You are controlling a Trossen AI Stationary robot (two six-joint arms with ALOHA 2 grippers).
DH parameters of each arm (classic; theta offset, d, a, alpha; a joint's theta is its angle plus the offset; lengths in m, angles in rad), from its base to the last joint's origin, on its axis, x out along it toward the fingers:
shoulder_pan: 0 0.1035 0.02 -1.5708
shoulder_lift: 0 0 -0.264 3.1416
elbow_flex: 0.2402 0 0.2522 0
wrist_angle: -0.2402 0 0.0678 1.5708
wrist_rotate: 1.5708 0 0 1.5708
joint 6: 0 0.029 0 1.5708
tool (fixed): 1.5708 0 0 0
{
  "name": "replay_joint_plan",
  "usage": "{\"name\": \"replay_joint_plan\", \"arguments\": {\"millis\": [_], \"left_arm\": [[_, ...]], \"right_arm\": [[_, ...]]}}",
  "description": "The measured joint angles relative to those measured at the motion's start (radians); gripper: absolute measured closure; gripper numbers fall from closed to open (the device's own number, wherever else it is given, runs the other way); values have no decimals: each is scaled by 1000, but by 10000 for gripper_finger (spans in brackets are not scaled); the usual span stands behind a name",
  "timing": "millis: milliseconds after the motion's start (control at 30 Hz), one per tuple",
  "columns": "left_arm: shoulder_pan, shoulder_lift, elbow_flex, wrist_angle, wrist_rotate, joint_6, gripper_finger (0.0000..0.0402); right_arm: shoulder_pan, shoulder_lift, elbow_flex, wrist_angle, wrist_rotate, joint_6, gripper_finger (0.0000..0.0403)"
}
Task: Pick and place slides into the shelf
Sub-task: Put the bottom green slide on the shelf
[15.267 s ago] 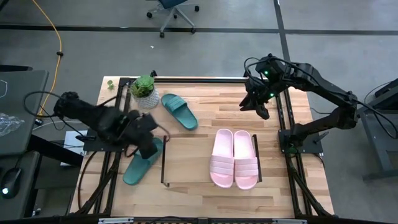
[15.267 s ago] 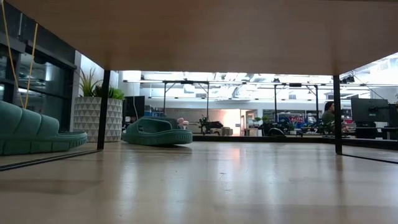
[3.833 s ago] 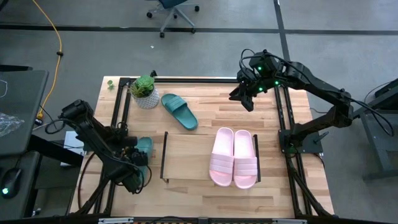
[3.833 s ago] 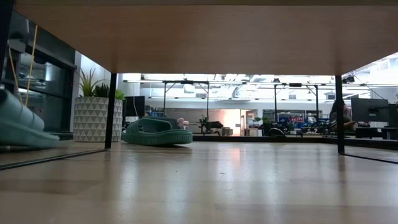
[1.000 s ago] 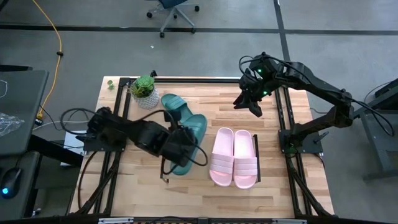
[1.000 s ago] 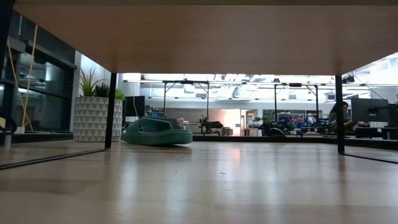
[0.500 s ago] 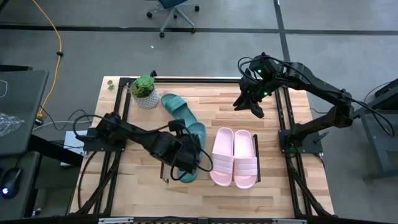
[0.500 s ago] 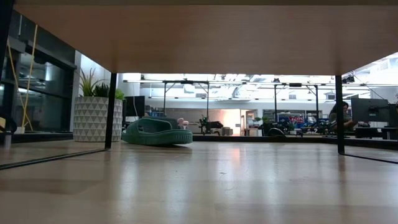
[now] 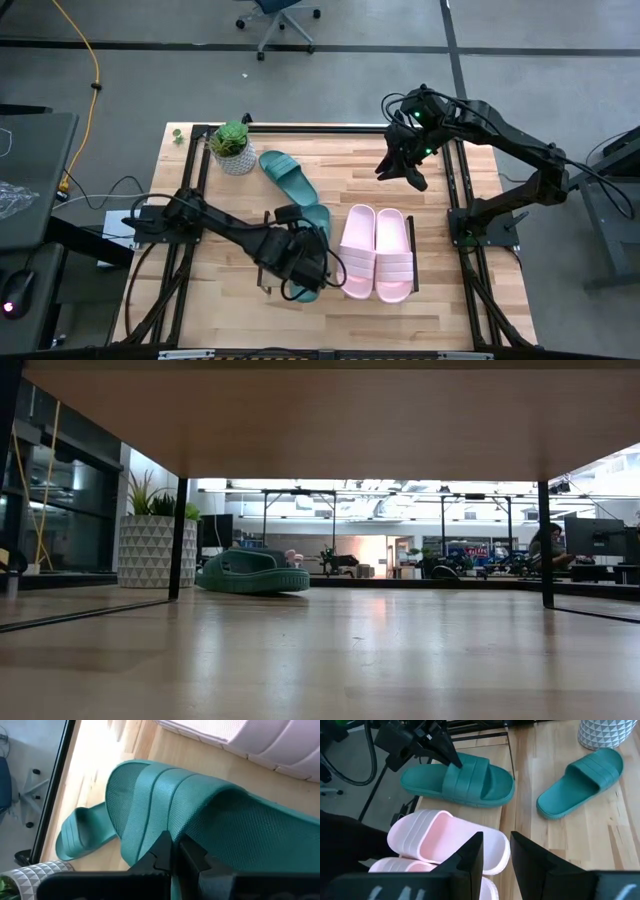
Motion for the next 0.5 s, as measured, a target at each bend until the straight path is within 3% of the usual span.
{"name": "replay_joint_plan", "arguments": {"millis": [500], "left_arm": [[8,-8,-1,-2,-12,92,401]], "right_arm": [[-1,0,0,0,0,-4,316]]}}
